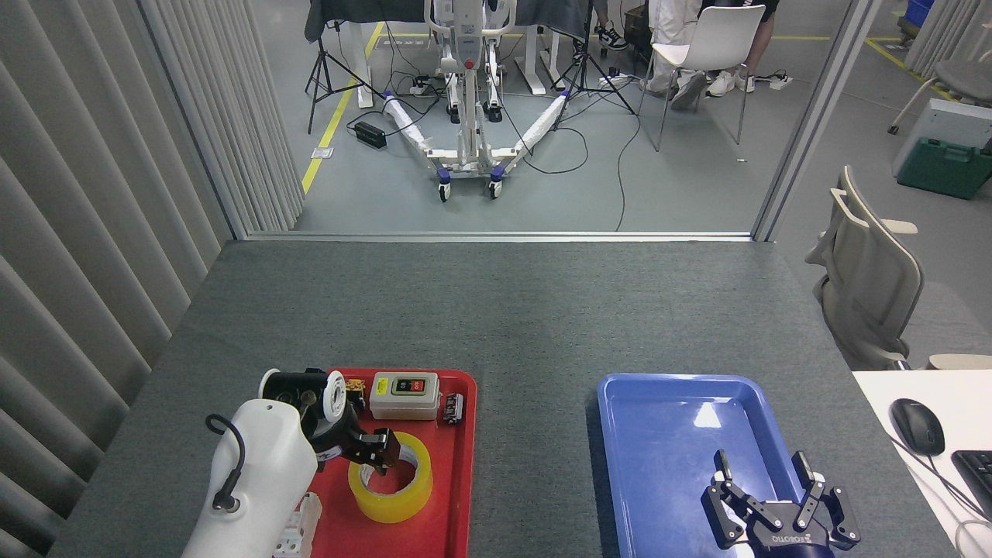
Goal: Place and move tape with both arms
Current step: 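Grasp the yellow tape roll with the left gripper, then lift the tape and carry it toward the blue tray with the left gripper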
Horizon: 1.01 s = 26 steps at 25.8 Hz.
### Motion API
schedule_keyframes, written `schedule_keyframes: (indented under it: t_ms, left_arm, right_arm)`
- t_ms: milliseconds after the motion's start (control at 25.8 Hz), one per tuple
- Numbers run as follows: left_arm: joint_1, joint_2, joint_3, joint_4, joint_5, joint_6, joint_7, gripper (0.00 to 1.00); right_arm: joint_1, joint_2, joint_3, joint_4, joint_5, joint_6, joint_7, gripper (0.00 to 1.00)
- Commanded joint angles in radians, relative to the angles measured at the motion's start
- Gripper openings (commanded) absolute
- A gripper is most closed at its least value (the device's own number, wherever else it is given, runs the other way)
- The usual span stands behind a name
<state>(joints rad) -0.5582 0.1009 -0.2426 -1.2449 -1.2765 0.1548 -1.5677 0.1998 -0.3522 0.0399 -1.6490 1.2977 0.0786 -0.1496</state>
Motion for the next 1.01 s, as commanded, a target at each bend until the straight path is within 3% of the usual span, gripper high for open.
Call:
schedule_keyframes:
  t_ms: [0, 271, 426, 619, 735, 812, 967]
  left_arm:
    - [-0.017, -0.001, -0.011, 0.035, -0.004, -0.001, 0.011, 0.85]
    - [-0.058, -0.004, -0.037, 0.17, -0.006, -0.011, 0.095, 0.85]
    - [-0.071, -0.009, -0.037, 0.211, -0.006, -0.011, 0.109, 0.8]
    - [-0.072, -0.016, -0.05, 0.254, 0.003, -0.012, 0.207, 0.79]
    - [-0.077, -0.027, -0.072, 0.277, 0.003, -0.012, 0.233, 0.5]
    - [-0.078, -0.024, -0.073, 0.286, 0.003, -0.011, 0.233, 0.45]
    - [-0.08, -0.023, -0.073, 0.314, 0.003, -0.012, 0.233, 0.43]
  right_arm:
    - [0.001, 0.001, 0.0, 0.0, 0.0, 0.0, -0.004, 1.0]
    - [0.001, 0.004, 0.0, 0.0, 0.002, 0.0, -0.004, 1.0]
    - [0.001, 0.006, 0.0, 0.0, 0.008, 0.001, -0.002, 1.0]
    - [0.001, 0.007, 0.0, 0.0, 0.011, 0.001, -0.002, 1.0]
    - [0.001, 0.007, 0.0, 0.0, 0.017, 0.001, -0.004, 1.0]
    - [0.001, 0.007, -0.002, 0.0, 0.017, 0.001, -0.002, 1.0]
    - [0.001, 0.007, 0.0, 0.0, 0.018, 0.003, -0.002, 1.0]
